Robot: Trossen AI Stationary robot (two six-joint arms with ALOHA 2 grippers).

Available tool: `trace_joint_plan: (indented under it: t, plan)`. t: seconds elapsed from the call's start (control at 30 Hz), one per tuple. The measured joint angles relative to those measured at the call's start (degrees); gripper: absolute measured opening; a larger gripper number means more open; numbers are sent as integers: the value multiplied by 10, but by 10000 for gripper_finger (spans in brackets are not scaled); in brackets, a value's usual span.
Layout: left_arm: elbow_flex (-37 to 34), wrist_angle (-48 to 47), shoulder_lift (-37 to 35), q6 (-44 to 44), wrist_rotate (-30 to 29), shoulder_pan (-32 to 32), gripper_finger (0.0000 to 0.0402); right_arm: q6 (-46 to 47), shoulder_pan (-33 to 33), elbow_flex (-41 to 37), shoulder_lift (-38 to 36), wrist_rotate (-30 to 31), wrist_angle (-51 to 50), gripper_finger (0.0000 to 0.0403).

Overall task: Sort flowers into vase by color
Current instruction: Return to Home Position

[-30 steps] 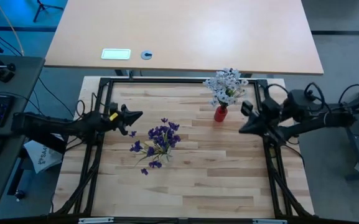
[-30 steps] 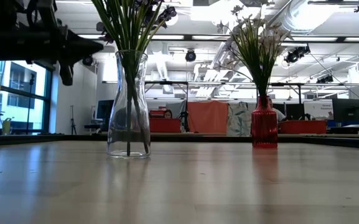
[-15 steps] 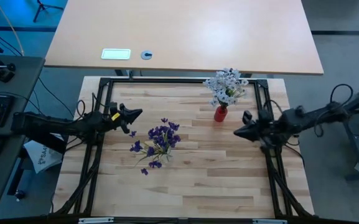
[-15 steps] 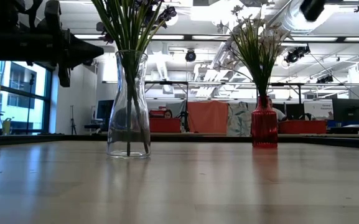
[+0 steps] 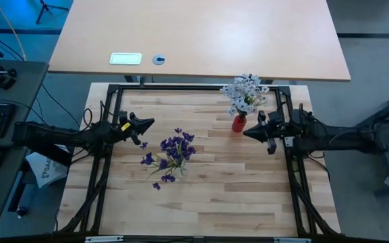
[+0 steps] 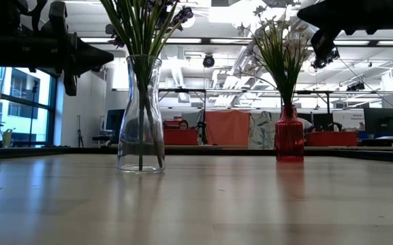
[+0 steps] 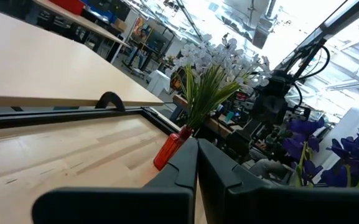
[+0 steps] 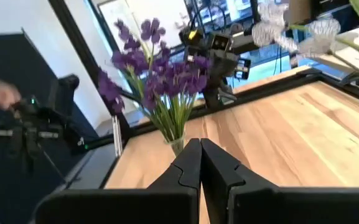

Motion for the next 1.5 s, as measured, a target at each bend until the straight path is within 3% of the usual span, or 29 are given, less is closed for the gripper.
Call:
trace_joint_plan:
  t: [0.23, 0.5, 0.6, 0.87, 1.23, 1.5]
  plan:
    - [0, -1, 0, 0, 0, 0, 0, -3, -5, -5, -35, -26, -57, 0]
    - [0, -3, 1, 0, 0, 0, 0, 45, 44, -128, -84, 23, 113, 0]
    - [0, -5, -8, 0, 1, 0, 0, 53, 47, -162, -100, 23, 133, 0]
    - [0, -52, -78, 0, 1, 0, 0, 58, 47, -217, -125, 29, 154, 0]
    - [-2, -107, -151, 0, 1, 0, 0, 19, 58, -217, -126, 54, 147, 0]
    - [-2, -192, -239, 0, 1, 0, 0, 47, 58, -217, -126, 58, 66, 0]
